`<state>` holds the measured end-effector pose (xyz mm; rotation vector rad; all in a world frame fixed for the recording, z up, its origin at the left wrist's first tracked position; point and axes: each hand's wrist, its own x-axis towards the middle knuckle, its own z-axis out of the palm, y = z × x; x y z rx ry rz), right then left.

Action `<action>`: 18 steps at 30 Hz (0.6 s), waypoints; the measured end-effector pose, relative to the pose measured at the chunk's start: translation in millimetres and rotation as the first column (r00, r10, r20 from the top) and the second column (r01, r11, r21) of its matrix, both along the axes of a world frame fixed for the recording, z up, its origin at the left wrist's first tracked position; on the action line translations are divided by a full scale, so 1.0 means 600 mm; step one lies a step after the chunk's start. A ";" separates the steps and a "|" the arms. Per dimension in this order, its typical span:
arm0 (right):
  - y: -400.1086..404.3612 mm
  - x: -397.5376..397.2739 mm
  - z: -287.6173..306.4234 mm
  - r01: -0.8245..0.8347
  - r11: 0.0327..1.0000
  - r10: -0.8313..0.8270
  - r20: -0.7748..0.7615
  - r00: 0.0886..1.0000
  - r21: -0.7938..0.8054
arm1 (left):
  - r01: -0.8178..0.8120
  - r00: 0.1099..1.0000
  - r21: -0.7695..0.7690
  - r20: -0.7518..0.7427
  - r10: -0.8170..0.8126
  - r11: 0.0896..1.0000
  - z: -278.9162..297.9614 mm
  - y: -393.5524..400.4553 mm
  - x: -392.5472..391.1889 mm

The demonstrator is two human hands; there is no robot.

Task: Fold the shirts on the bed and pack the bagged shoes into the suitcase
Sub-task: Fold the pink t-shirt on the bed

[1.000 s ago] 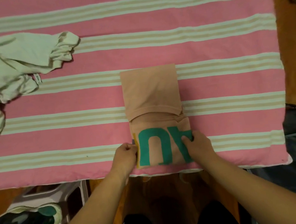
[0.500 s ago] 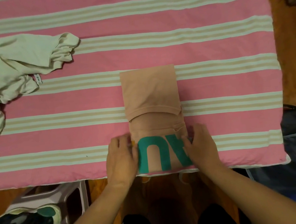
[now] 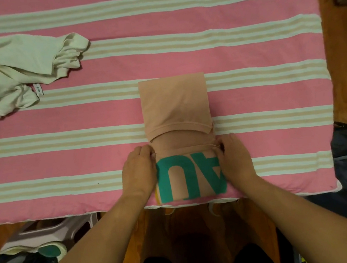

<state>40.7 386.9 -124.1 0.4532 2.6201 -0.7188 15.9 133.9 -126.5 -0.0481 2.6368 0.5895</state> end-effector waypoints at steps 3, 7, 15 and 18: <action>-0.003 0.001 0.009 -0.208 0.964 0.231 -0.129 0.964 0.168 | -0.045 0.999 0.031 -0.008 0.046 0.998 0.004 0.002 0.002; 0.000 -0.002 0.001 -0.212 0.953 0.225 -0.036 0.974 0.217 | -0.046 0.999 0.020 -0.008 0.046 0.999 0.005 0.001 0.007; -0.003 -0.016 0.007 -0.243 0.964 0.248 -0.040 0.968 0.107 | 0.064 0.998 -0.041 -0.010 -0.064 0.997 0.006 -0.004 -0.010; -0.001 -0.024 0.008 -0.160 0.984 0.169 -0.124 0.978 0.074 | 0.030 0.992 -0.034 -0.118 -0.033 0.999 0.013 -0.003 -0.019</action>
